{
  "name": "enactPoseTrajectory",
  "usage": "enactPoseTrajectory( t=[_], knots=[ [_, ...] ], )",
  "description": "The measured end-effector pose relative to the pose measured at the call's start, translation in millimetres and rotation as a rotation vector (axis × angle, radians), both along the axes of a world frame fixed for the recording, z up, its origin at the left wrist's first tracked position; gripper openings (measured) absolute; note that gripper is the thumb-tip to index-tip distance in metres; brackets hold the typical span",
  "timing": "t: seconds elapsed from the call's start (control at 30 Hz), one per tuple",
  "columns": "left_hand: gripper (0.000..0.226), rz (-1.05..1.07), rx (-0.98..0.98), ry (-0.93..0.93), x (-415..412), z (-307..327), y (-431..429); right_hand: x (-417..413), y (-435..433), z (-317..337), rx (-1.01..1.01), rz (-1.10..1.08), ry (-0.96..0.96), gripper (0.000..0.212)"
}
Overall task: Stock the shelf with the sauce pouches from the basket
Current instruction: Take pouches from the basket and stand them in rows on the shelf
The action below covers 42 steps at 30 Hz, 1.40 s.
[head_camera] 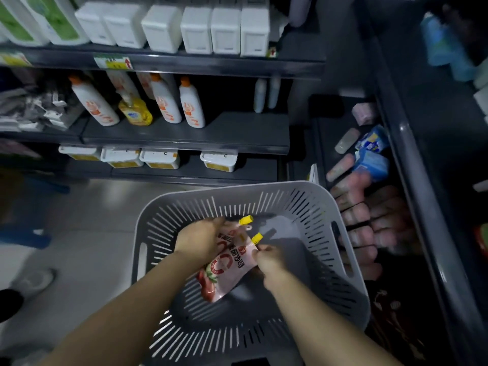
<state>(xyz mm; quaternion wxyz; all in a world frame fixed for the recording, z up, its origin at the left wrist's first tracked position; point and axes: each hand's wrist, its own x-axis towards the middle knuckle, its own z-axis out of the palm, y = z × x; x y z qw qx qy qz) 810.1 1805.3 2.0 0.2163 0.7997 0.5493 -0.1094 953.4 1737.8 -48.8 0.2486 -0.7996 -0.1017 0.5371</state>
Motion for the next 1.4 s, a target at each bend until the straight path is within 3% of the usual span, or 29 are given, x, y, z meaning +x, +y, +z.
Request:
enactPoseTrajectory(
  t=[0.1, 0.2, 0.3, 0.5, 0.63, 0.67, 0.77, 0.87, 1.03, 1.17, 1.4],
  knots=[
    [0.035, 0.063, 0.04, -0.153, -1.3, 21.0, -11.9, -9.6, -8.2, 24.4, 0.099, -0.049, -0.05, 0.03],
    [0.018, 0.209, 0.034, -0.401, -7.4, 38.9, -19.5, -18.2, -25.6, 56.6, 0.209, -0.03, -0.192, 0.017],
    [0.011, 0.2, -0.045, -0.575, -11.5, 61.3, -26.3, -25.3, -50.8, 87.4, 0.327, -0.08, -0.349, 0.014],
    [0.028, 0.223, -0.233, -0.942, 2.2, 125.8, -57.7, -19.0, -94.2, 160.6, 0.513, -0.239, -0.543, 0.026],
    [0.018, 0.137, -0.323, -1.155, 21.8, 183.7, -86.4, -15.1, -134.4, 215.8, 0.624, -0.315, -0.687, 0.028],
    [0.014, 0.098, -0.37, -1.176, 26.3, 198.9, -94.0, -12.6, -147.2, 228.3, 0.638, -0.334, -0.715, 0.026],
    [0.028, -0.061, -0.459, -1.155, 42.7, 233.2, -116.2, -0.4, -190.8, 265.5, 0.655, -0.366, -0.803, 0.019],
    [0.014, -0.213, -0.367, -1.097, 64.1, 263.5, -151.3, 14.6, -241.0, 293.8, 0.682, -0.378, -0.887, 0.012],
    [0.029, -0.427, -0.217, -1.072, 91.2, 307.0, -230.0, 30.7, -340.7, 342.7, 0.767, -0.427, -1.019, 0.013],
    [0.009, -0.532, -0.265, -1.098, 99.7, 332.8, -303.3, 39.0, -428.4, 374.0, 0.762, -0.435, -1.133, 0.013],
    [0.008, -0.698, -0.421, -1.205, 111.7, 377.1, -428.6, 34.4, -568.4, 421.3, 0.645, -0.451, -1.309, 0.013]
  ],
)
